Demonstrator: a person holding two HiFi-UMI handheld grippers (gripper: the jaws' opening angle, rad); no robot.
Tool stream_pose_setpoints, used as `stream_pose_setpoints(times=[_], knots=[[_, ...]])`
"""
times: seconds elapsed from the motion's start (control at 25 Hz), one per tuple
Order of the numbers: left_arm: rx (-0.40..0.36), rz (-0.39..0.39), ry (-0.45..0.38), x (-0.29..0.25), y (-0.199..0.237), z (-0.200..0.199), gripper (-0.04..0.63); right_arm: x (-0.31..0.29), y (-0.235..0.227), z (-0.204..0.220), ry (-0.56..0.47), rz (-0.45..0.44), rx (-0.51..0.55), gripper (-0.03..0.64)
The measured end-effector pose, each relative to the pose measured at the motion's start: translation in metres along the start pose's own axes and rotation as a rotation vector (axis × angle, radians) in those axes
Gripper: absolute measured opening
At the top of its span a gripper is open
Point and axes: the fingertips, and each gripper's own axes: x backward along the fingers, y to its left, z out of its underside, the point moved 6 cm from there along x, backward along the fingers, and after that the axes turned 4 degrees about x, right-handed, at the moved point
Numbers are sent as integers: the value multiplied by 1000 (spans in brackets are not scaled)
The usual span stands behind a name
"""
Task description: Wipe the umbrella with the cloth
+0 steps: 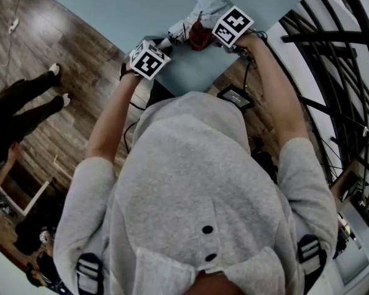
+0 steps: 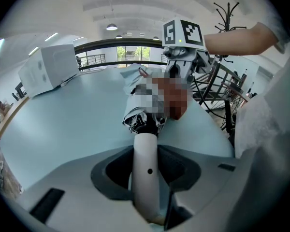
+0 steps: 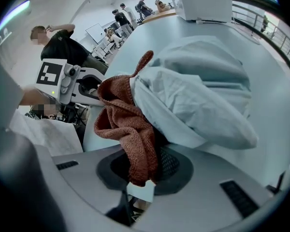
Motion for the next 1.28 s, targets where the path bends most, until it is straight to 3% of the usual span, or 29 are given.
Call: stream_pose_setpoints(times=[0.36,0.68,1.0,1.28], knots=[[6,8,4,-1,-1,0,158,10,-16,7,0,67,-28,75],[2,4,3,1,1,2,158,27,-41,14,-18,192,-94,75],[3,3,4,1,1,0,158,68,-79,18,-107,469,-142,75],[5,5,8,1,1,1,158,113,-86,-1,-313,722,-138,75]])
